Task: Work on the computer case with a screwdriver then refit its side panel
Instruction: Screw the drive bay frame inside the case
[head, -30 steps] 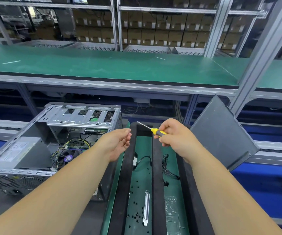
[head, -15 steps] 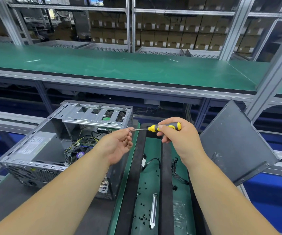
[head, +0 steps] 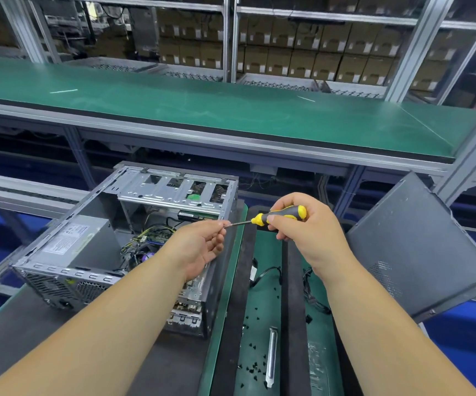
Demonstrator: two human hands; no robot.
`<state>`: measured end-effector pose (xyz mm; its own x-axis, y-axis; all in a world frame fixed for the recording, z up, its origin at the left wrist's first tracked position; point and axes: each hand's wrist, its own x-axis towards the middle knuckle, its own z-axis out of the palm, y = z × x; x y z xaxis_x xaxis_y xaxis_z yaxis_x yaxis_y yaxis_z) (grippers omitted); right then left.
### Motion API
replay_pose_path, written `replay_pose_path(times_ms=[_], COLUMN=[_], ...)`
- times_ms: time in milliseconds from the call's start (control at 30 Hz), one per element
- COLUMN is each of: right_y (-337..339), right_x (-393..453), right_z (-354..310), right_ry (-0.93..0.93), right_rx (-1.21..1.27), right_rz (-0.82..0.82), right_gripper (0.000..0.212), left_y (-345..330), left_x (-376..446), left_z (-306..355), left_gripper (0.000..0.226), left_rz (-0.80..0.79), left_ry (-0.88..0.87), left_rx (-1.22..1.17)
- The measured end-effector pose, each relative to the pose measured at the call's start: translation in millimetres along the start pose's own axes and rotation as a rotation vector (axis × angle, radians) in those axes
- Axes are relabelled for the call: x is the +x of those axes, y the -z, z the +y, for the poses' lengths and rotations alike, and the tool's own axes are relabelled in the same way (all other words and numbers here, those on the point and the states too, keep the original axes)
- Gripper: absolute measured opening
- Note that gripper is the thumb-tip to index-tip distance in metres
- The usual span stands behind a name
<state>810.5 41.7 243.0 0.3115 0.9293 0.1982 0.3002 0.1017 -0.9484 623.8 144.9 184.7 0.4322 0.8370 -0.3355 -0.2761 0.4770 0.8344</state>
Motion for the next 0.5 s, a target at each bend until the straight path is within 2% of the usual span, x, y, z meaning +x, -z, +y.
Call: replay_pose_path(times_ms=[200,300,367,500], right_y=[-32.2,-52.4,-68.4,-99.2], right_x=[19.2,31.7,40.7,59.2], right_z=[-4.3,-11.8,-19.4,-32.2], right_ry=[0.027,0.044,0.072,0.101], right_rx=[0.101,0.129,0.174,0.126], right_rz=[0.078,0.062,0.051,0.090], right_gripper=[0.011,0.008,0.006,0.009], left_y=[21.2,37.0,49.5,71.1], left_x=[9.3,13.5,17.1,29.7], left_z=[22.5,41.1,54.3,77.5], left_gripper=[0.011,0.016,0.010,0.011], left_rz=[-0.090,-0.112,-0.117,-0.155], left_ry=[0.065,0.118,0.148,0.151], left_rx=[0.016,0.010,-0.010,-0.032])
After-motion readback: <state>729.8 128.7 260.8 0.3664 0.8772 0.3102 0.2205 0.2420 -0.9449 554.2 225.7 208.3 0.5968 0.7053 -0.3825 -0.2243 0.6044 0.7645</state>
